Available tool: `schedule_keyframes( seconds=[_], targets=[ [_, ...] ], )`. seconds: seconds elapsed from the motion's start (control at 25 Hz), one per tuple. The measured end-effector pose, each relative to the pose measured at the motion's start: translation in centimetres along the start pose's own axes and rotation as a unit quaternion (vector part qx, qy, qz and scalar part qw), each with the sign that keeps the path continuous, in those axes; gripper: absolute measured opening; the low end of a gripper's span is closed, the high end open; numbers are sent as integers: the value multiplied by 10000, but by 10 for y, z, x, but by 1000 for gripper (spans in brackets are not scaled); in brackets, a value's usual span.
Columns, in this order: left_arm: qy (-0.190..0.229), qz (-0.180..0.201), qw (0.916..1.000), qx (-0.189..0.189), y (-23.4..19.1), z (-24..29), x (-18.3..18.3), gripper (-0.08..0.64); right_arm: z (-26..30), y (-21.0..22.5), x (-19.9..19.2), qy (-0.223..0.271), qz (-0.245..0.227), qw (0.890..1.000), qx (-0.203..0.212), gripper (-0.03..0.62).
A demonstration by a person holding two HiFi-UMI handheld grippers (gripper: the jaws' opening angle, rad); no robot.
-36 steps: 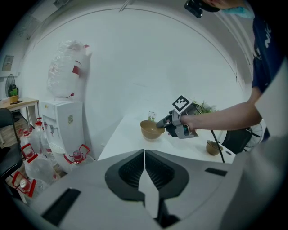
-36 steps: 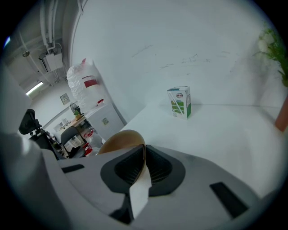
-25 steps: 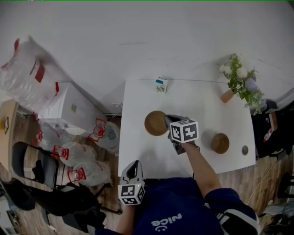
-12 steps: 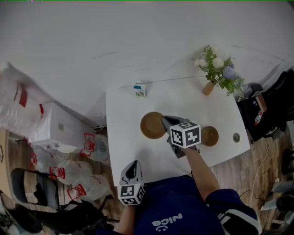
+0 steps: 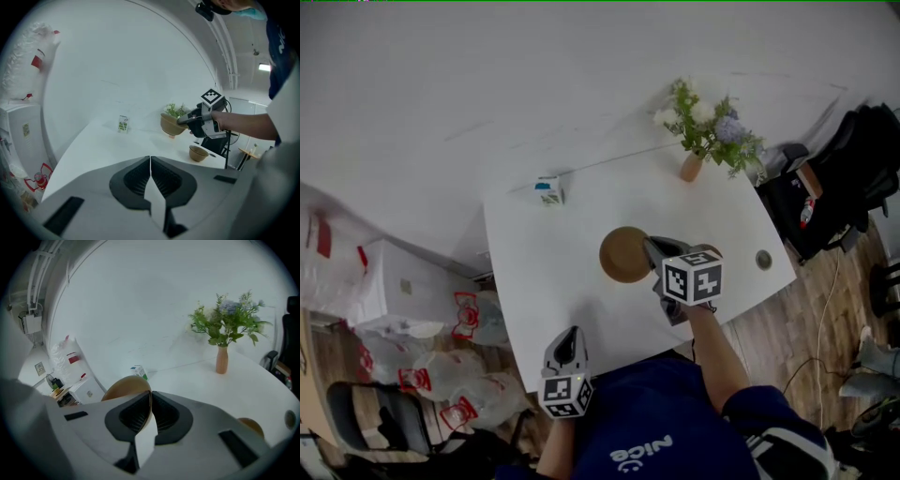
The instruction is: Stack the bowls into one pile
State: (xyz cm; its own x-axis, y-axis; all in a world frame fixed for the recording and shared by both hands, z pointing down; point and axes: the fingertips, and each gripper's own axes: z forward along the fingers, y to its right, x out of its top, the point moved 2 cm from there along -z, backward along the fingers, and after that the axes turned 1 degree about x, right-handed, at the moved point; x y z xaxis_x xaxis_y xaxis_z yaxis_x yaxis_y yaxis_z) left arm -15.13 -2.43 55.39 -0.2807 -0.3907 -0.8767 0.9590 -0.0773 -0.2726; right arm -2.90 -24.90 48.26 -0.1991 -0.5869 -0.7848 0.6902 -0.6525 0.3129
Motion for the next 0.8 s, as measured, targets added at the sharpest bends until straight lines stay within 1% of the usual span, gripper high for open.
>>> schedule_keyframes(
  seconds=[0.2, 0.4, 0.8],
  targets=[
    [-82, 127, 9995, -268, 16, 11, 0, 23, -27, 35, -8, 132, 335, 9987, -371, 35],
    [-141, 226, 9985, -482, 30, 22, 1, 23, -52, 68, -13, 227, 575, 9954, -728, 35],
    [-209, 308, 9971, -662, 46, 37, 2, 23, -94, 130, -29, 324, 1036, 9840, -1416, 35]
  ],
)
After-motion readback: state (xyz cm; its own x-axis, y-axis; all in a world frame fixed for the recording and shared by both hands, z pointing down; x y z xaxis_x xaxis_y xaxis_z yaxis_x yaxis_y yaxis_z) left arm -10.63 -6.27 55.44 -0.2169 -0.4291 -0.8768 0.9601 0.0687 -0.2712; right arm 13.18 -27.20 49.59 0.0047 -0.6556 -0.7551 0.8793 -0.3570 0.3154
